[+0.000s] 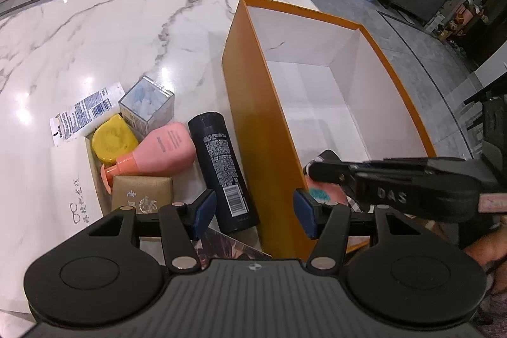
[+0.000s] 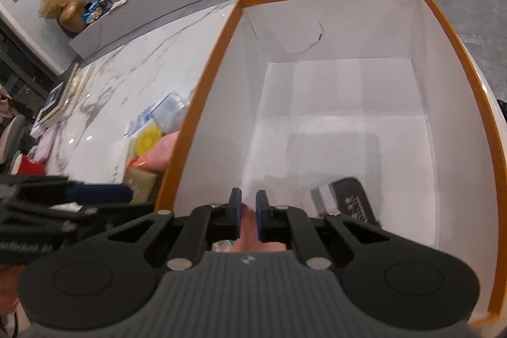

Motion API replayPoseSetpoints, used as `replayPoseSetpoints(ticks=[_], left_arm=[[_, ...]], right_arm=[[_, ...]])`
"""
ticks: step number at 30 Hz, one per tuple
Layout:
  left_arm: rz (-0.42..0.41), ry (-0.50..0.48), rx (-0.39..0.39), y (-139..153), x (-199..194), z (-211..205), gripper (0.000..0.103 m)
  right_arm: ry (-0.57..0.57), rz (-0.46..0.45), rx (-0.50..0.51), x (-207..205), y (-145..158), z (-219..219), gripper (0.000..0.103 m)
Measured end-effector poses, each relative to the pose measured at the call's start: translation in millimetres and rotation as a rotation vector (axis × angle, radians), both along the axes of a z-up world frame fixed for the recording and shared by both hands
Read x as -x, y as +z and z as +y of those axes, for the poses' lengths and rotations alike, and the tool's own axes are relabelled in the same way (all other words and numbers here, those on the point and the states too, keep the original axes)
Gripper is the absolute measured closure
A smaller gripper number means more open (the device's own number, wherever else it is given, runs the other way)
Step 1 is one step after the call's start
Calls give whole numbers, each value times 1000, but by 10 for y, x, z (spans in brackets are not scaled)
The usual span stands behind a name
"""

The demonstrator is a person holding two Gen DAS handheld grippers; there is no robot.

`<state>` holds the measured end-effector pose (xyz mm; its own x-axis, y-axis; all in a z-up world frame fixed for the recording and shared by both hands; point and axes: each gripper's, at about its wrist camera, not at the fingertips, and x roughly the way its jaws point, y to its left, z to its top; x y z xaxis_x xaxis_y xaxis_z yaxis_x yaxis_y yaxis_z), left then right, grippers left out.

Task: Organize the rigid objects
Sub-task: 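Lower both items into the orange box and open both grippers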

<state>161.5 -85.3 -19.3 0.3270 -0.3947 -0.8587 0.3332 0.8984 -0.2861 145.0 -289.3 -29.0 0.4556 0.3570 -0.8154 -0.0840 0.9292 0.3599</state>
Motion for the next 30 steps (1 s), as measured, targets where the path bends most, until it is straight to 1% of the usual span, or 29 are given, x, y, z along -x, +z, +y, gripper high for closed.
replayPoseSetpoints(ticks=[6,7,9,11,14,17,18,19,20,21,22,23,24,27,30], left_arm=[[10,4,-12,-51,-75,-26,37],[11,4,-12,-60,-83,-26,37],[17,7,-11,-84,-107,-26,38],[19,11,-13,-103,-125,-31,39],[22,9,-12,-115,-129,-46,43],[22,8,-11,-117,-130,-47,45],[23,9,-11,-121,-134,-50,45],[23,9,-12,-120,-133,-51,45],[23,7,-12,-118,-131,-52,45],[22,8,-12,-118,-135,-55,45],[21,8,-12,-115,-131,-55,45],[21,9,-12,-113,-128,-55,45],[21,10,-11,-113,-124,-53,45],[21,10,-11,-109,-118,-53,45],[20,13,-8,-112,-117,-48,45]], right_arm=[[-39,31,64,-170,-143,-53,97],[-43,31,55,-171,-143,-78,96],[-63,33,50,-166,-140,-144,89],[-90,25,55,-148,-126,-224,85],[-122,26,50,-95,-115,-340,85],[-153,46,108,-75,-150,-411,85],[-158,62,135,-84,-179,-426,83],[-161,80,158,-105,-206,-434,79],[-161,108,171,-130,-248,-441,71],[-163,128,163,-150,-268,-453,70],[-162,138,151,-170,-268,-456,66],[-159,152,146,-195,-271,-457,54],[-161,174,135,-217,-279,-467,47],[-168,262,88,-264,-367,-496,45],[-163,295,77,-302,-390,-460,46]])
